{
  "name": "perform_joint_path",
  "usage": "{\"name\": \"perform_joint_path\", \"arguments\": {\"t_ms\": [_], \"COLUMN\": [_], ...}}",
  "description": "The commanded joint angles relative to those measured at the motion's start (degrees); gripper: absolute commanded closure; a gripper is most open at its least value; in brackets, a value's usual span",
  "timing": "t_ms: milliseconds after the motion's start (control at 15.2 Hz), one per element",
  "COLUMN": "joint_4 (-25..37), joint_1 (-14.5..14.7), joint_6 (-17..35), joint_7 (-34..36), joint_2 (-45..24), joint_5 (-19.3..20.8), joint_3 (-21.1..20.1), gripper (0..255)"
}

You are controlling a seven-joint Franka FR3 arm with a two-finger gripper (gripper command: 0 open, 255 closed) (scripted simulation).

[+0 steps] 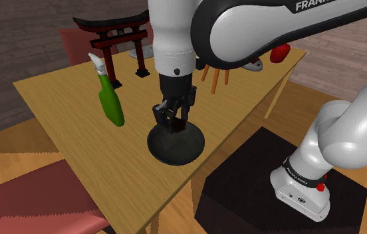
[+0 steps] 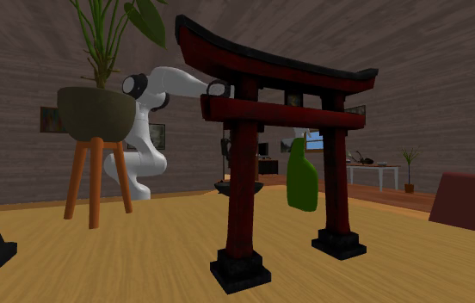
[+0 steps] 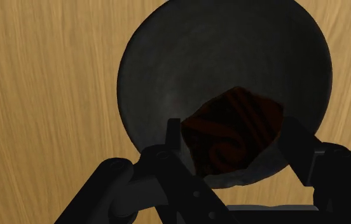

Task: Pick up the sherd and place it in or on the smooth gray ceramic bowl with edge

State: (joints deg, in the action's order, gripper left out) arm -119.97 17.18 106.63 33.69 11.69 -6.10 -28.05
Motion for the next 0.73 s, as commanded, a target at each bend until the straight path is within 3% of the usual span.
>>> {"name": "perform_joint_path", "arguments": {"t_ms": [0,462,660], "joint_4": [-1.18,-5.63,-5.63], "joint_1": [0.01,0.09,0.09], "joint_6": [1.55,7.56,7.56], "joint_7": [0.06,0.52,0.52], "joint_2": [-0.37,-2.08,-2.07], "joint_5": [0.1,0.58,0.57], "joint_3": [-0.13,-0.74,-0.73], "gripper": [255,255,255]}}
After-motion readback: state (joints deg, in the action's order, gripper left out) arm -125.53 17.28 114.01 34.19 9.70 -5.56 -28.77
